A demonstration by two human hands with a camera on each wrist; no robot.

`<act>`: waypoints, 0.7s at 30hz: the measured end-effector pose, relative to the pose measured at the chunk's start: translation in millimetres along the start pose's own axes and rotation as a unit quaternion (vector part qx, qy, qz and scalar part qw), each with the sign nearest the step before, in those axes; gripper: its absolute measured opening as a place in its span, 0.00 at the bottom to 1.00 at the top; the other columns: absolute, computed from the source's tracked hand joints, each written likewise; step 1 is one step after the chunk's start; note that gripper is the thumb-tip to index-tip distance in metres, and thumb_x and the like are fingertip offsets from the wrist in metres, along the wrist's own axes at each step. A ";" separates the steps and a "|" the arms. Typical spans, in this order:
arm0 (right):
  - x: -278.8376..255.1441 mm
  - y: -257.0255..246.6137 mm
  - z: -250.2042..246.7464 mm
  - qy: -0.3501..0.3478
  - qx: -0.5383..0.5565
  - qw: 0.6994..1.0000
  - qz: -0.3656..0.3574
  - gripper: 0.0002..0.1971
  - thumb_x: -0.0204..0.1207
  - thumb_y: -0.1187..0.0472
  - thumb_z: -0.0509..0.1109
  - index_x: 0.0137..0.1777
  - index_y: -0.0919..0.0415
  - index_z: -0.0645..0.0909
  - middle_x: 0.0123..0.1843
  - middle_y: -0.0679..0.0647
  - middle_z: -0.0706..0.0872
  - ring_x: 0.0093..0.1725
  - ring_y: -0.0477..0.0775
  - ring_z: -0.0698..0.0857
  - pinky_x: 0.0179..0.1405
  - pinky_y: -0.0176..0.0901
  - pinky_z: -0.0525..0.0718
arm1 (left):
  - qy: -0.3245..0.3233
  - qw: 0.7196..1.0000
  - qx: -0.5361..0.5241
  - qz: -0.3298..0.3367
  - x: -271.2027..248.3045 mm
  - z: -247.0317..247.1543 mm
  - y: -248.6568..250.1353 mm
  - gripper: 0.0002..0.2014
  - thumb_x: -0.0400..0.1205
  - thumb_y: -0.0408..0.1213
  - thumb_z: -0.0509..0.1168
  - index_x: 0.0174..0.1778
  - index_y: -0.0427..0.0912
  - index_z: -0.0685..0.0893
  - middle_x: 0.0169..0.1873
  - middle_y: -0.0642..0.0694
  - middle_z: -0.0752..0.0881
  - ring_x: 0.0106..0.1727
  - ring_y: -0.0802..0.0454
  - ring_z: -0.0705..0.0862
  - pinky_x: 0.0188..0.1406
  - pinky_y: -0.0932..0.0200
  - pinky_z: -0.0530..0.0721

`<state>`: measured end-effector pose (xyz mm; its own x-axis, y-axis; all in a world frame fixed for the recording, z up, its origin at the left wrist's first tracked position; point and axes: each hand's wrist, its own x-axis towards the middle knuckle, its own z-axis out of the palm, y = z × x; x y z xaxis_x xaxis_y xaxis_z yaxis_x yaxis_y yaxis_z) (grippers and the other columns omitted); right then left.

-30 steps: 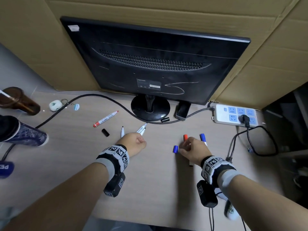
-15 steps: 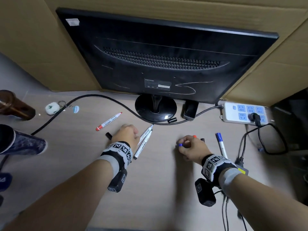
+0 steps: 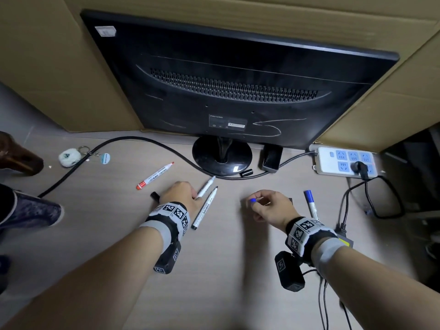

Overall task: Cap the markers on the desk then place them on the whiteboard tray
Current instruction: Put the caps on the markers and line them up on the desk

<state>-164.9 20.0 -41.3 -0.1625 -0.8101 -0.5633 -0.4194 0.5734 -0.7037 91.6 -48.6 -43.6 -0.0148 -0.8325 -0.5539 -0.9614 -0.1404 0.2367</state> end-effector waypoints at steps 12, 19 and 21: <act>-6.9 -16.0 -16.7 -0.019 0.021 0.998 -0.061 0.11 0.73 0.60 0.80 0.54 0.52 0.87 0.38 0.53 0.90 0.33 0.52 0.86 0.42 0.47 0.88 | -0.019 0.980 -0.172 0.098 -52.1 -28.1 -10.3 0.11 0.84 0.45 0.70 0.63 0.53 0.86 0.47 0.55 0.87 0.45 0.54 0.88 0.46 0.64 0.82; -21.3 -29.1 -30.9 -0.067 0.080 0.986 -0.130 0.10 0.79 0.69 0.77 0.54 0.54 0.92 0.38 0.62 0.83 0.39 0.56 0.81 0.54 0.52 0.87 | -0.028 0.970 -0.176 0.167 -70.0 -22.7 -2.7 0.14 0.82 0.35 0.71 0.48 0.65 0.86 0.45 0.52 0.83 0.43 0.54 0.86 0.54 0.50 0.89; -22.5 -29.9 -34.2 -0.078 0.087 0.984 -0.136 0.11 0.78 0.72 0.77 0.54 0.56 0.92 0.40 0.60 0.86 0.41 0.56 0.83 0.54 0.47 0.88 | -0.024 0.967 -0.182 0.175 -75.2 -24.0 -0.5 0.16 0.82 0.35 0.70 0.45 0.68 0.84 0.47 0.52 0.83 0.49 0.47 0.88 0.53 0.46 0.90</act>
<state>-179.2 16.9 7.3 0.0800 -0.9156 -0.3940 -0.2667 0.3612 -0.8935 99.8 1.2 17.1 -0.3436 -0.8385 -0.4230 -0.7352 -0.0402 0.6767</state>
